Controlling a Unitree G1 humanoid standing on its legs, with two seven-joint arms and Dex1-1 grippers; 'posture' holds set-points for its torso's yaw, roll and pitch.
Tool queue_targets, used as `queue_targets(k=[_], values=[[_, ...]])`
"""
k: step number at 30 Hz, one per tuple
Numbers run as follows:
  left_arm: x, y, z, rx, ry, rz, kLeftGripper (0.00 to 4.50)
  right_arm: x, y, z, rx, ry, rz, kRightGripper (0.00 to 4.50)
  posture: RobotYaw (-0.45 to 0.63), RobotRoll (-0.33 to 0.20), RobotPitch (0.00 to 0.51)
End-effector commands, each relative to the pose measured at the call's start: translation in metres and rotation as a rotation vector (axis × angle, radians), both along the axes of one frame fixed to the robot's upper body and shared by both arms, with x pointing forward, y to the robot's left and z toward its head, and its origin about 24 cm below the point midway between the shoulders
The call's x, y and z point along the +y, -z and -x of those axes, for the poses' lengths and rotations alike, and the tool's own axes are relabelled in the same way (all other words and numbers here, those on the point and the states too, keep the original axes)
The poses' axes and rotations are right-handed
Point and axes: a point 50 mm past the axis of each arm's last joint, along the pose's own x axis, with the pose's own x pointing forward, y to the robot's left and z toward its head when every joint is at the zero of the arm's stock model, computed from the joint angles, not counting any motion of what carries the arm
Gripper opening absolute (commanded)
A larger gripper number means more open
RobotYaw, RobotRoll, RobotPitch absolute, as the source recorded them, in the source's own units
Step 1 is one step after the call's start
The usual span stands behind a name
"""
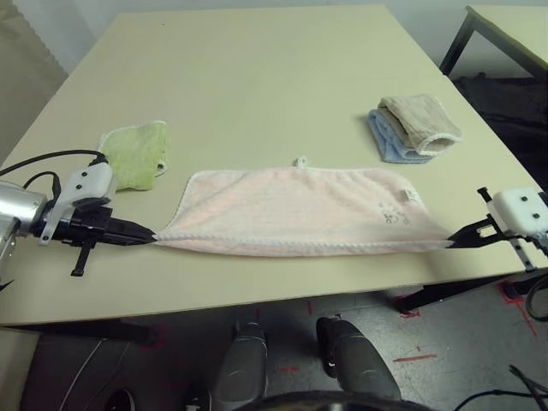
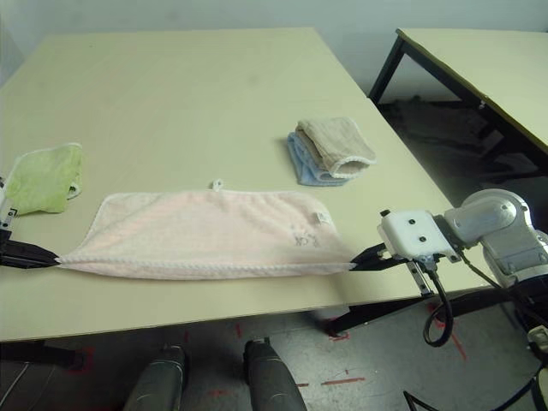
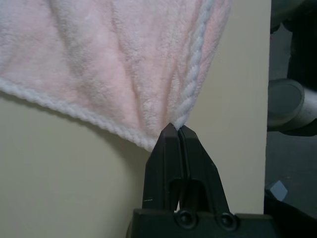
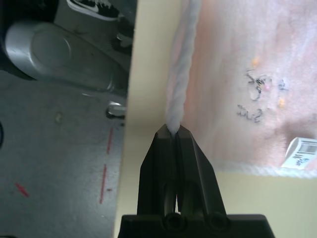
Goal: Fold the towel and set it aside.
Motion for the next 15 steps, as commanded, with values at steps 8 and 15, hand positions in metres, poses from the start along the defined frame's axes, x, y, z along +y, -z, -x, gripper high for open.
queue_targets(k=[8,15], values=[[-0.011,0.012,0.016,0.063,0.057,0.002,0.05,0.003,0.006,0.003,0.062,0.004,0.022,0.00,0.04,0.000,0.140],[-0.008,0.017,0.023,0.050,0.058,-0.026,0.05,0.001,0.012,0.006,0.110,0.034,0.046,0.00,0.05,0.000,0.138]])
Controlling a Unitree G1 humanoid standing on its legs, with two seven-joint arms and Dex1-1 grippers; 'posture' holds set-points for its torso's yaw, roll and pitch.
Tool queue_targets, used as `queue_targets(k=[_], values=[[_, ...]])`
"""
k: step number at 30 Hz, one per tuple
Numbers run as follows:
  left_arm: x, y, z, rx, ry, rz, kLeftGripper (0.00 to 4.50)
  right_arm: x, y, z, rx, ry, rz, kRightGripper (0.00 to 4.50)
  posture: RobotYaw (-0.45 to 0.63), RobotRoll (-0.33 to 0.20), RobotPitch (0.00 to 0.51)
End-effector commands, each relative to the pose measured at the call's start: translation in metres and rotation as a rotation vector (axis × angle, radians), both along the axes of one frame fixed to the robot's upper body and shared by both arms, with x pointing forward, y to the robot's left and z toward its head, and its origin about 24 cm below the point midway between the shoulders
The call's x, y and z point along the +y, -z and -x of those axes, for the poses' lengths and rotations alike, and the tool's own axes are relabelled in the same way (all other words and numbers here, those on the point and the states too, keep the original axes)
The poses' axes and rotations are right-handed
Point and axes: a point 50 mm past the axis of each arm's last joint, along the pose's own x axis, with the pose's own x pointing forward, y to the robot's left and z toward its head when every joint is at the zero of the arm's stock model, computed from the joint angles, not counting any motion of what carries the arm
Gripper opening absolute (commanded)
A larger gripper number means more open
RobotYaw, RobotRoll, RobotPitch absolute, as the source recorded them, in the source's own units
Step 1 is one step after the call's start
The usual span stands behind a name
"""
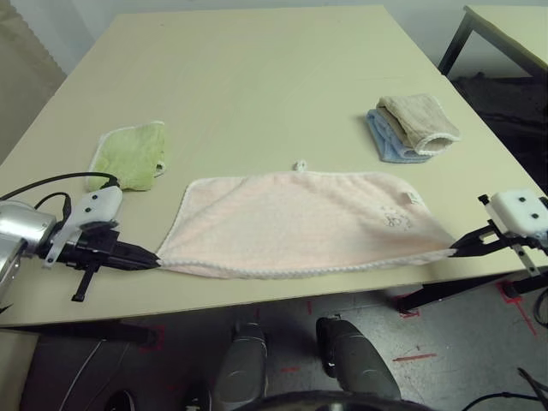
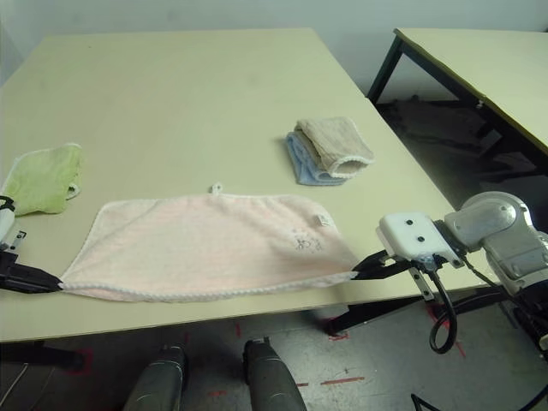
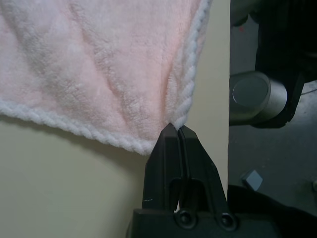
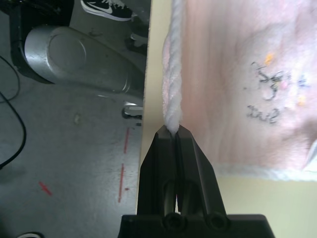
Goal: Fold the towel and set it aside.
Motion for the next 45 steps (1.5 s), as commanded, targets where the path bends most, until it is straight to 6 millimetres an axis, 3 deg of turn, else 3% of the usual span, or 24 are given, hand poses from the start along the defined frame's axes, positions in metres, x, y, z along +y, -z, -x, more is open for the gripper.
queue_targets(k=[1,8,13,17,18,20,23,27,30,36,38,41,45], values=[[0.003,0.000,0.002,-0.014,-0.003,-0.011,0.05,-0.002,-0.001,0.003,0.033,0.018,0.018,0.00,0.05,0.000,0.138],[0.008,-0.002,0.000,-0.031,-0.021,-0.020,0.05,-0.004,-0.005,0.000,0.042,0.058,0.002,0.00,0.05,0.000,0.138],[0.001,-0.029,-0.026,-0.081,-0.128,0.144,0.05,0.015,-0.037,-0.030,-0.003,0.155,-0.167,0.00,0.05,0.000,0.138],[-0.004,-0.098,-0.097,-0.517,-0.350,0.238,0.05,0.032,-0.112,-0.100,-0.524,0.347,-0.329,0.00,0.05,0.000,0.140],[-0.005,-0.107,-0.107,-0.581,-0.393,0.251,0.05,0.034,-0.121,-0.108,-0.585,0.377,-0.347,0.00,0.05,0.000,0.140],[-0.002,-0.148,-0.127,-0.807,-0.592,0.304,0.05,0.033,-0.161,-0.121,-0.830,0.513,-0.411,0.00,0.04,0.000,0.139],[0.004,-0.192,-0.135,-1.044,-0.821,0.340,0.05,0.025,-0.202,-0.124,-1.112,0.654,-0.424,0.00,0.04,0.000,0.136],[0.007,-0.214,-0.131,-1.164,-0.872,0.343,0.05,0.017,-0.220,-0.120,-1.249,0.712,-0.413,0.00,0.04,0.000,0.134],[0.006,-0.201,-0.130,-1.124,-0.766,0.296,0.05,0.015,-0.196,-0.120,-1.127,0.609,-0.352,0.00,0.03,0.000,0.131],[0.010,-0.121,-0.119,-0.772,-0.447,0.135,0.05,0.011,-0.109,-0.102,-0.706,0.219,-0.190,0.00,0.02,0.000,0.138],[0.012,-0.098,-0.109,-0.620,-0.340,0.107,0.05,0.010,-0.092,-0.094,-0.616,0.145,-0.183,0.00,0.02,0.000,0.140],[0.019,-0.060,-0.079,-0.314,-0.201,0.032,0.05,0.014,-0.060,-0.070,-0.443,0.024,-0.173,0.00,0.03,0.000,0.145],[0.013,-0.044,-0.054,-0.188,-0.141,0.052,0.05,0.017,-0.038,-0.042,-0.282,-0.035,-0.162,0.00,0.05,0.000,0.146]])
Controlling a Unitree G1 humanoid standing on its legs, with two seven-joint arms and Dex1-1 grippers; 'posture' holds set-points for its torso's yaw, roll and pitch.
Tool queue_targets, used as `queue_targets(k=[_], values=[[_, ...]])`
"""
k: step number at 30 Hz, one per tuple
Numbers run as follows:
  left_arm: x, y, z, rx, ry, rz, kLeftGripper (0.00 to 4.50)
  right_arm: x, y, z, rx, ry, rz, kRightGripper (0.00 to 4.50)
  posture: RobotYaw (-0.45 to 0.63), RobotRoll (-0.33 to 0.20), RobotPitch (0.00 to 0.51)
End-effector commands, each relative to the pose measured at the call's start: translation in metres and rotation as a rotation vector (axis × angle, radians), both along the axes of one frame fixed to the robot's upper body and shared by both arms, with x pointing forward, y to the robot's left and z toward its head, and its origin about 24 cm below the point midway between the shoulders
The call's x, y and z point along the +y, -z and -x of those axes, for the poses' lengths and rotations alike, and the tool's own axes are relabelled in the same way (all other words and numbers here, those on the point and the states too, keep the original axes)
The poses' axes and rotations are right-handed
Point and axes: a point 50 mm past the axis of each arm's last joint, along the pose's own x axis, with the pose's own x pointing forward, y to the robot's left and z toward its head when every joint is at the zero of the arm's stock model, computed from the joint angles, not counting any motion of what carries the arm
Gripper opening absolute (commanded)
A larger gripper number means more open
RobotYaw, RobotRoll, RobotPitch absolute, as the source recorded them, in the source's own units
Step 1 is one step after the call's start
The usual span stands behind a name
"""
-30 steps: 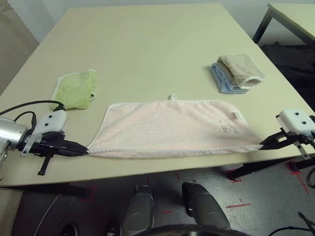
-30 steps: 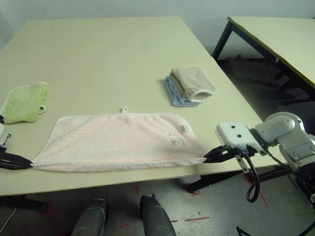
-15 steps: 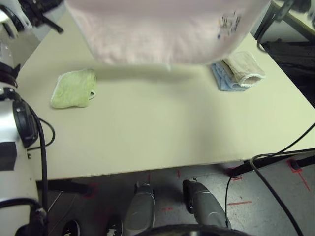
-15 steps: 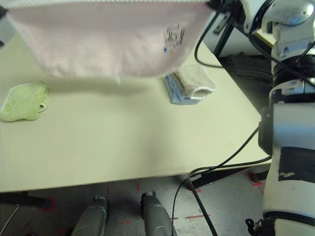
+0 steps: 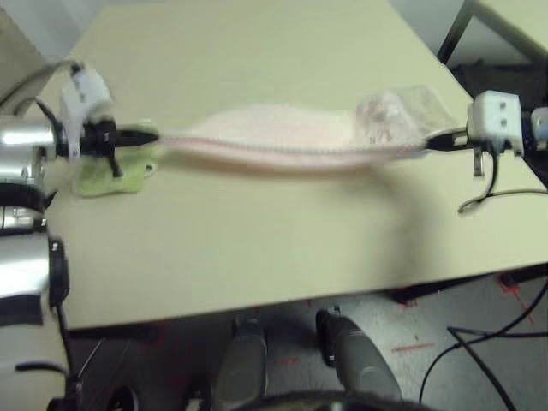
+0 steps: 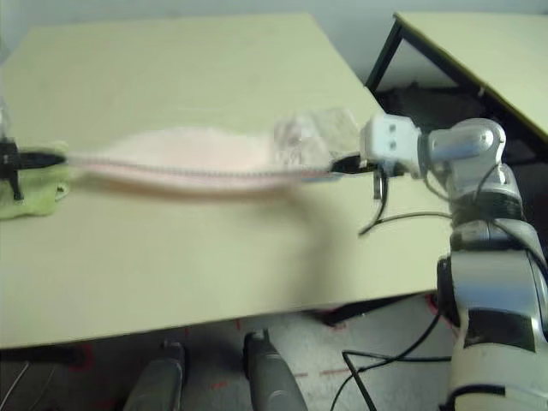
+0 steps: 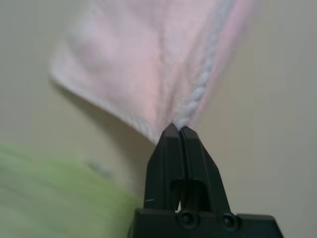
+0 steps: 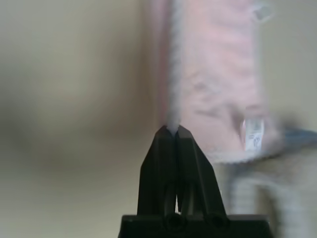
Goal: Fold the towel and set it aside.
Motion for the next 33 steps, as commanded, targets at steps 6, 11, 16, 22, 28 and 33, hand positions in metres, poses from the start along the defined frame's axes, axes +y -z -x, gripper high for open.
queue_targets(k=[6,11,16,22,28,33], values=[[-0.024,-0.001,0.024,0.085,0.130,0.037,0.05,0.015,0.011,0.034,0.271,-0.052,-0.002,0.00,0.05,0.000,0.147],[-0.026,-0.001,0.028,0.108,0.133,0.038,0.05,0.017,0.014,0.042,0.325,-0.052,-0.012,0.00,0.04,0.000,0.149],[-0.028,-0.001,0.028,0.117,0.136,0.045,0.05,0.016,0.016,0.045,0.338,-0.048,-0.002,0.00,0.03,0.000,0.149],[-0.020,-0.005,0.028,0.119,0.105,0.037,0.05,0.008,0.022,0.033,0.206,-0.030,0.091,0.00,0.03,0.000,0.151],[-0.013,-0.007,0.030,0.132,0.084,0.002,0.05,-0.001,0.026,0.022,0.114,0.011,0.177,0.00,0.03,0.000,0.151],[-0.008,-0.005,0.034,0.158,0.070,-0.018,0.05,-0.003,0.023,0.008,-0.002,0.054,0.203,0.00,0.04,0.000,0.150]])
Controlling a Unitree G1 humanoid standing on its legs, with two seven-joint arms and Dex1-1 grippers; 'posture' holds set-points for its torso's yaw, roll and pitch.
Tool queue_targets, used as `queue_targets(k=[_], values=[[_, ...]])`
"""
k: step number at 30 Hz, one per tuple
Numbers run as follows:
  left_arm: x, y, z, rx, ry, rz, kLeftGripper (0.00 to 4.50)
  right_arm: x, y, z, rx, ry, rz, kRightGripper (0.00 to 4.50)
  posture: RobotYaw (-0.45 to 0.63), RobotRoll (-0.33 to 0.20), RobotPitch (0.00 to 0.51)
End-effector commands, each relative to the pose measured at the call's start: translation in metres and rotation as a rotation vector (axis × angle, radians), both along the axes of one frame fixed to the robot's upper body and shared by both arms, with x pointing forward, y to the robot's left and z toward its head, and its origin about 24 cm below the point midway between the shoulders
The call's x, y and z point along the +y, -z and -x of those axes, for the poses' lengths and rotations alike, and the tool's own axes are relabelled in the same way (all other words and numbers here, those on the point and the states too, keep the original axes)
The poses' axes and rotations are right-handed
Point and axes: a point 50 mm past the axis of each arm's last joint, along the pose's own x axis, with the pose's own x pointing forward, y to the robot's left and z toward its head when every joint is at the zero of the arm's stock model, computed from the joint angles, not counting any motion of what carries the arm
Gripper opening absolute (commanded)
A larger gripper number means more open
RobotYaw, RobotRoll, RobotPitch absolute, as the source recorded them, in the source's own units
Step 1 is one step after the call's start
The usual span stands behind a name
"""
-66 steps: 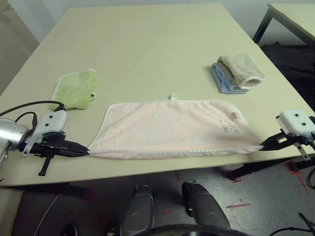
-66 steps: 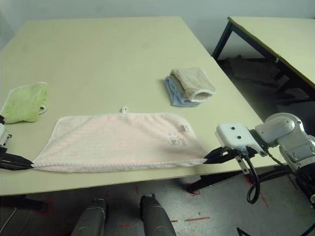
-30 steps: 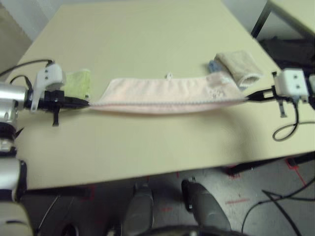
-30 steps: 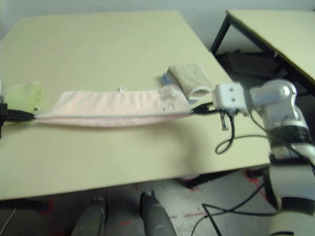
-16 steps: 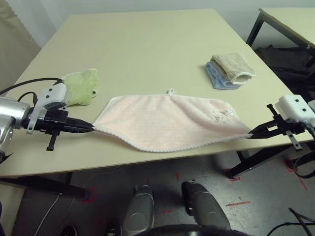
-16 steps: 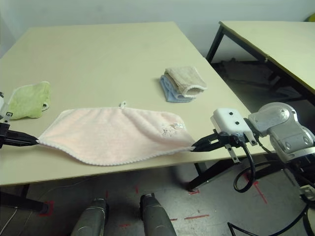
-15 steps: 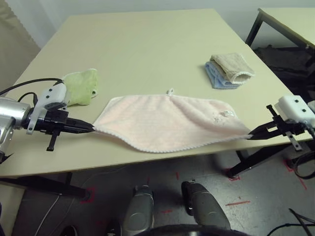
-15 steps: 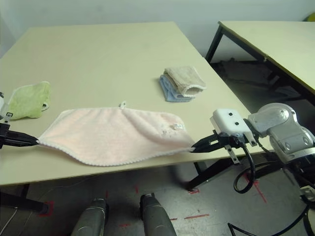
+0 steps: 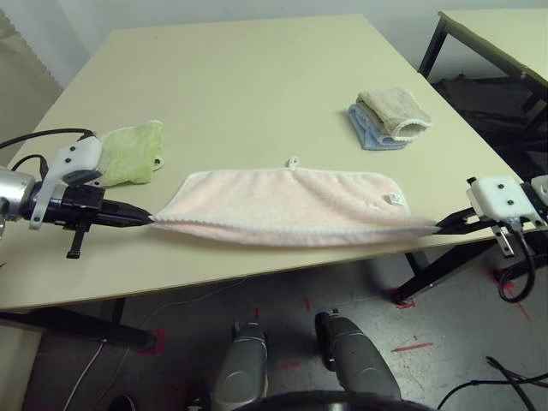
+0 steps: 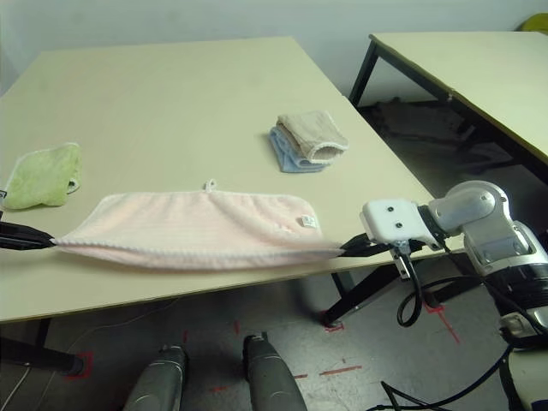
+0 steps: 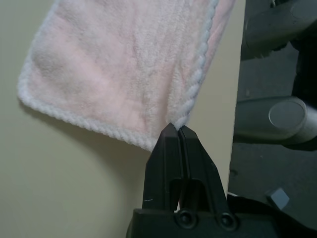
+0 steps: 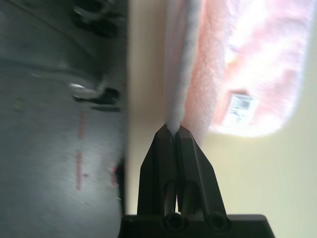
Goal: Fold the towel and set it aside.
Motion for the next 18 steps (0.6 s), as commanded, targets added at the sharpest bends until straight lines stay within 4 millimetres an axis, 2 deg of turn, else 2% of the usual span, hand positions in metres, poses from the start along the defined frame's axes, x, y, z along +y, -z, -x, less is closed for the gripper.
queue_targets(k=[1,6,11,16,18], values=[[0.005,0.001,0.004,0.024,-0.012,-0.022,0.05,-0.005,-0.003,-0.005,-0.056,0.028,0.025,0.00,0.04,0.000,0.150],[0.005,0.002,0.004,0.028,-0.014,-0.015,0.05,-0.002,0.000,0.000,0.032,-0.012,0.001,0.00,0.04,0.000,0.150],[0.003,0.005,0.005,0.036,-0.014,0.013,0.05,0.000,0.001,0.016,0.188,0.005,-0.043,0.00,0.04,0.000,0.152],[0.002,0.004,0.001,0.028,-0.031,0.050,0.05,0.002,-0.011,0.018,0.295,0.091,-0.126,0.00,0.04,0.000,0.151],[0.001,0.002,-0.003,0.021,-0.040,0.069,0.05,0.005,-0.020,0.016,0.381,0.178,-0.223,0.00,0.03,0.000,0.150]])
